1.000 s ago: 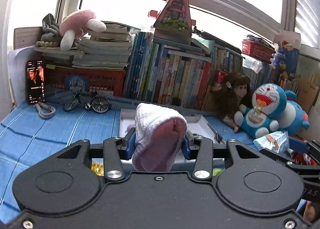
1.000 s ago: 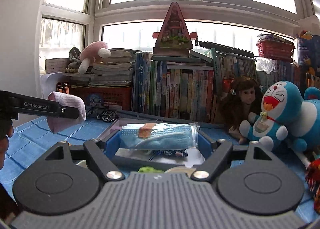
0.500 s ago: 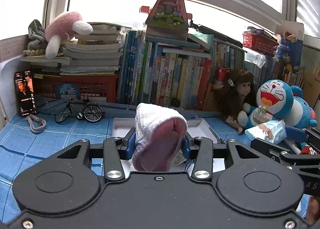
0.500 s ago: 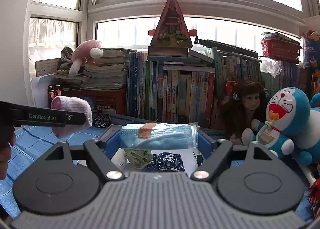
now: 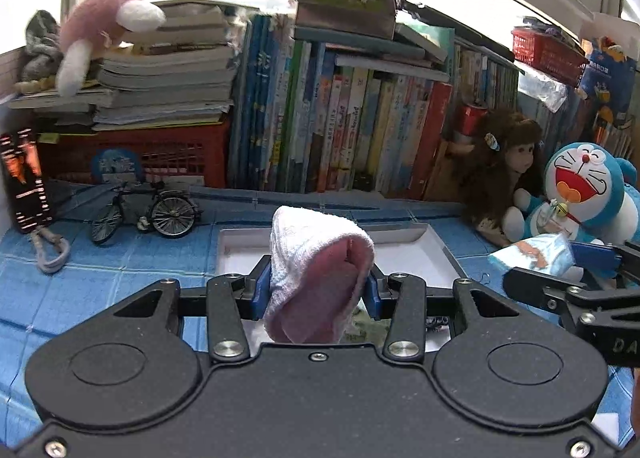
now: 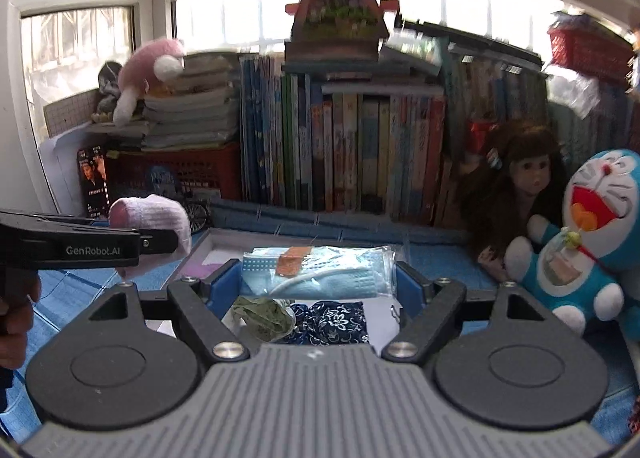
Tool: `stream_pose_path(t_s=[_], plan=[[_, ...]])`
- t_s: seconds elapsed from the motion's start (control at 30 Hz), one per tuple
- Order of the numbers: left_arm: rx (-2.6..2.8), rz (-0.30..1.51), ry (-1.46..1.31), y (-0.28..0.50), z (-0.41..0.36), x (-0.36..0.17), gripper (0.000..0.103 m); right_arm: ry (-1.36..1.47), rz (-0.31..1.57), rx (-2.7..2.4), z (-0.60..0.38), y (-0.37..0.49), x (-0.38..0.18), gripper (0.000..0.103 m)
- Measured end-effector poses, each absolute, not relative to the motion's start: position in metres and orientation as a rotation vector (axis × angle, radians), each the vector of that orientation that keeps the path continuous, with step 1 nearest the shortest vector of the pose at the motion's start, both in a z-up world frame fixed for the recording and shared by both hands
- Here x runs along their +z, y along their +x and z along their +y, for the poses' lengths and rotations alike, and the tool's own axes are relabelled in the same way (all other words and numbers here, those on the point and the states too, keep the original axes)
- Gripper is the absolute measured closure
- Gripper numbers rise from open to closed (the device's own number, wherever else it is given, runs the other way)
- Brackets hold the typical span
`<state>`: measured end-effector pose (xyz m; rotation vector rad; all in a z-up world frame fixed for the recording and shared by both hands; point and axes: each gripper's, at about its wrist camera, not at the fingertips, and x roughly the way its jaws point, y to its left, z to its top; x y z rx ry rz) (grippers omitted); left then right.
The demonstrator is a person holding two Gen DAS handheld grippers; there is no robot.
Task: Organize soft objects
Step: 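Carry the sock and mask packet over the white tray with both tools, then lower the sock and mask packet into the tray and open both tools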
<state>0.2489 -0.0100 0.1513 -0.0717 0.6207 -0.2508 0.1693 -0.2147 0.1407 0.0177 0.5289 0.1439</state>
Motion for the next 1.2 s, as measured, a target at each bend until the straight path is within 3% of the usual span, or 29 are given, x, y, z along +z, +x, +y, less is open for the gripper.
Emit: stream_pose_path(t_s=[0.17, 0.6, 1.03, 1.2], plan=[[-0.326, 0.698, -0.191, 0.294, -0.009, 0.142, 0.061, 0.038, 0.635, 0.16, -0.222, 0.222, 0.132, 0.022], [-0.242, 0.86, -0.127, 0.385, -0.033, 0.08, 0.061, 0.066, 0.874, 0.116, -0.223, 0.326, 0.072, 0.021], [-0.256, 0.93, -0.079, 0.41, -0.041, 0.047, 0.06, 0.045, 0.98, 0.106, -0.219, 0.358, 0.036, 0.02], [-0.251, 0.923, -0.071, 0.409, -0.041, 0.047, 0.058, 0.09, 0.982, 0.118, -0.225, 0.356, 0.032, 0.014]])
